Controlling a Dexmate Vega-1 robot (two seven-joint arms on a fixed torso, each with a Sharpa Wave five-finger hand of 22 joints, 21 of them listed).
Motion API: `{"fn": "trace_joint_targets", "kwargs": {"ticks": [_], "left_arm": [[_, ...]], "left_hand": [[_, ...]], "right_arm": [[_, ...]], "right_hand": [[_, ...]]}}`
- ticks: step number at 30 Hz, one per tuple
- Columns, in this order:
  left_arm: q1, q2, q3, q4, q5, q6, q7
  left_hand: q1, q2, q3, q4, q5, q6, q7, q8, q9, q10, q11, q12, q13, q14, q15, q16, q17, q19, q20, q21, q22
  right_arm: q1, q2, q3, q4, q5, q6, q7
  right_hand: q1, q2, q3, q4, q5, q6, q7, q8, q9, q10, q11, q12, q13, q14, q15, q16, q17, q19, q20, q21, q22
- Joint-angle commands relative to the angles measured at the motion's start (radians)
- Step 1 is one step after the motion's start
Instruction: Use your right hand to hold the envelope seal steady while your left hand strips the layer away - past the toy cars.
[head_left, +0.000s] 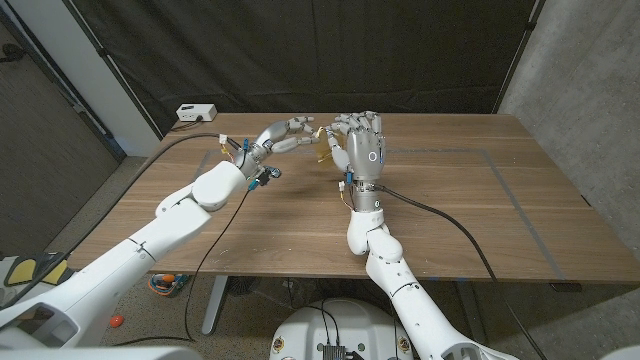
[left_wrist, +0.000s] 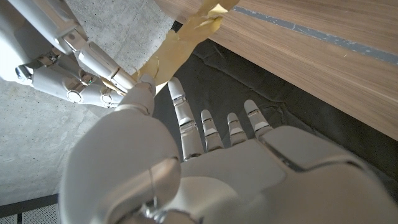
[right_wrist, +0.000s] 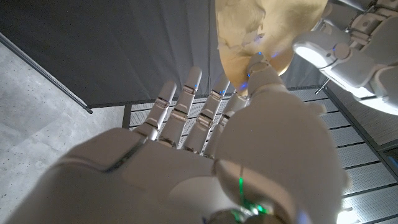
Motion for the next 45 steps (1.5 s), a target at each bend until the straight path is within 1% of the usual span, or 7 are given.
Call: {"fn": "trace_joint_targets", "kwargs": {"ticks": [1,4,15,23,32,36,45], "left_arm": [[-0.026,-0.006,0.019,0.011,0.010,-0.005,-0.017],[-0.041,0.008,0.030,0.005,0.034,0.003,-0.035],[-0.083,0.020,0.058,0.018,0.081,-0.033,-0.086],[-0.057,-0.015,0.037,0.030,0.093,-0.039,-0.004],[-0.028,-0.032,0.009,0.035,0.071,-0.042,0.046],[-0.014,-0.055,0.001,0.034,0.100,-0.033,0.113],[-0.039,-0.064,-0.002,0.067,0.037,-0.021,0.070]], "left_hand": [[0.005,0.011,0.007,0.009,-0.005,-0.100,-0.020,-0.064,-0.027,-0.012,0.009,-0.016,-0.002,0.005,0.000,-0.003,-0.001,-0.050,-0.004,0.005,0.001],[-0.001,-0.008,-0.011,0.011,-0.006,-0.273,-0.068,-0.161,-0.059,-0.063,0.044,-0.041,-0.004,-0.017,0.011,-0.024,-0.005,-0.057,-0.002,-0.003,-0.001],[0.031,-0.038,-0.029,-0.004,0.011,-0.384,-0.083,-0.220,-0.063,-0.129,0.062,-0.067,0.001,-0.032,0.031,-0.046,-0.011,-0.035,0.006,-0.010,-0.006],[0.106,0.011,-0.026,-0.001,0.002,0.086,-0.052,0.022,0.004,0.026,-0.019,-0.019,0.010,0.039,-0.014,-0.025,-0.002,0.009,-0.023,-0.011,-0.003],[0.081,0.003,-0.052,0.020,-0.006,0.053,-0.013,0.040,0.025,0.055,-0.005,-0.018,0.017,0.057,-0.021,-0.018,0.003,0.013,-0.034,-0.008,0.000],[0.143,0.126,0.013,0.017,0.007,0.208,0.033,0.132,0.045,0.171,-0.045,0.014,0.025,0.138,-0.068,0.014,0.006,0.067,-0.035,0.022,0.006],[0.164,0.140,0.033,0.006,0.000,0.233,0.078,0.159,0.060,0.188,-0.068,0.012,0.030,0.146,-0.092,0.012,0.002,0.091,-0.054,0.039,0.007]], "right_arm": [[0.007,0.006,0.013,0.009,0.000,0.026,0.000],[0.008,0.008,0.012,0.011,-0.001,0.026,0.000],[0.022,0.015,0.011,0.031,0.001,0.020,0.000],[0.031,0.020,0.018,0.044,0.004,0.028,0.000],[0.048,0.021,0.012,0.067,0.009,0.008,0.000],[0.055,0.020,0.009,0.077,0.016,0.008,0.000],[0.067,0.004,-0.016,0.083,0.068,-0.023,0.000]], "right_hand": [[-0.003,0.003,0.011,0.002,0.001,0.100,0.076,0.006,0.019,0.008,-0.001,-0.003,0.003,0.013,-0.173,-0.003,0.002,-0.003,-0.007,0.004,0.002],[-0.004,0.002,0.013,0.002,0.000,0.100,0.077,0.006,0.019,0.008,-0.001,-0.004,0.004,0.014,-0.173,-0.004,0.003,-0.003,-0.006,0.005,0.001],[-0.003,0.001,0.023,0.001,-0.003,0.101,0.077,0.005,0.017,0.011,-0.001,-0.005,0.006,0.020,-0.175,-0.004,0.006,-0.003,-0.008,0.008,-0.004],[-0.004,-0.003,0.030,0.001,-0.005,0.099,0.078,0.005,0.019,0.013,-0.001,-0.007,0.008,0.021,-0.174,-0.006,0.008,-0.004,-0.008,0.010,-0.009],[-0.007,-0.007,0.038,0.002,-0.007,0.100,0.077,0.004,0.018,0.012,-0.001,-0.010,0.009,0.021,-0.174,-0.010,0.010,-0.005,-0.006,0.013,-0.013],[-0.010,-0.008,0.041,0.003,-0.007,0.098,0.072,0.004,0.019,0.011,-0.001,-0.012,0.010,0.022,-0.173,-0.011,0.011,-0.007,-0.006,0.013,-0.015],[-0.080,-0.016,0.051,0.028,-0.015,-0.029,0.007,-0.031,0.033,-0.067,0.009,-0.057,0.020,0.006,-0.159,-0.018,0.035,-0.007,0.006,0.035,-0.029]]}}
